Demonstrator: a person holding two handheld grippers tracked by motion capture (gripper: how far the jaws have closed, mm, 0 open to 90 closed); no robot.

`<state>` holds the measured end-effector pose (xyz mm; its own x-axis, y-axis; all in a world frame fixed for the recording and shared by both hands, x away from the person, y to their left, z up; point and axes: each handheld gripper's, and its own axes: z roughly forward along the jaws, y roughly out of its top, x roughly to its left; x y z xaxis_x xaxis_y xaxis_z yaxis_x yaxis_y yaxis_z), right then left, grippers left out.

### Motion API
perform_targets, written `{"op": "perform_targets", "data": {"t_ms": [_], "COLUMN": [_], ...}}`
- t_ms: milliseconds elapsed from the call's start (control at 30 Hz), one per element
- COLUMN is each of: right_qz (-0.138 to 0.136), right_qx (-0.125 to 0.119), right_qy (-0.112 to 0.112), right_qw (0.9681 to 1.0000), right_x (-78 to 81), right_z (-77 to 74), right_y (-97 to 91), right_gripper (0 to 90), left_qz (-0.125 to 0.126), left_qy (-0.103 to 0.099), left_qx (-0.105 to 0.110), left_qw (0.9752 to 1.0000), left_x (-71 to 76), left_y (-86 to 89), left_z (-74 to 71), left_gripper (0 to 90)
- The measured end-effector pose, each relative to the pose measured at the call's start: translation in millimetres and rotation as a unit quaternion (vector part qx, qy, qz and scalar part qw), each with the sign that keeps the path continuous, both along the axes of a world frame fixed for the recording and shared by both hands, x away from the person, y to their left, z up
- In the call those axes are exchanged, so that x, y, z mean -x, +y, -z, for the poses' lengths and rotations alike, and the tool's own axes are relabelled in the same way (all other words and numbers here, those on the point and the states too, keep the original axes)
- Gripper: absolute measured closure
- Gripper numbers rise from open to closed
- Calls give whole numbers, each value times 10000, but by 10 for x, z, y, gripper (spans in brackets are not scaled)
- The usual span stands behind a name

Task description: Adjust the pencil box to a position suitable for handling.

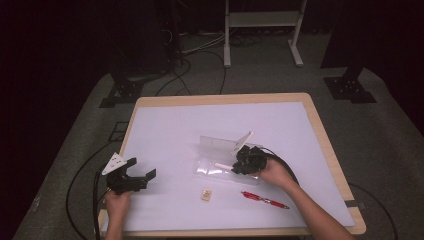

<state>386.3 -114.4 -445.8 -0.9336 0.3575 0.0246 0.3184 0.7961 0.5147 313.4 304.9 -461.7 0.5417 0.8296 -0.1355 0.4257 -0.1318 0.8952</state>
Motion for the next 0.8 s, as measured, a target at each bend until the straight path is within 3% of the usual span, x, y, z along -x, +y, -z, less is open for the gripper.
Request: {"op": "perform_targets", "data": {"t_ms": [467, 800], "right_qz": [-5, -7], "right_qx": [-4, -120], "right_qy": [74, -32], "right_qw": [10000, 9999], "right_x": [-7, 60], "right_z": [17, -75], "right_y": [-4, -60], "right_gripper": [730, 691], "left_qz": [3, -2], "left_qy": [1, 5], "left_qx": [-5, 0], "left_qw": [10000, 10000], "left_x": [-1, -1], "left_y": [-1, -2], "left_z": [0, 1], "left_gripper": [0, 0]}}
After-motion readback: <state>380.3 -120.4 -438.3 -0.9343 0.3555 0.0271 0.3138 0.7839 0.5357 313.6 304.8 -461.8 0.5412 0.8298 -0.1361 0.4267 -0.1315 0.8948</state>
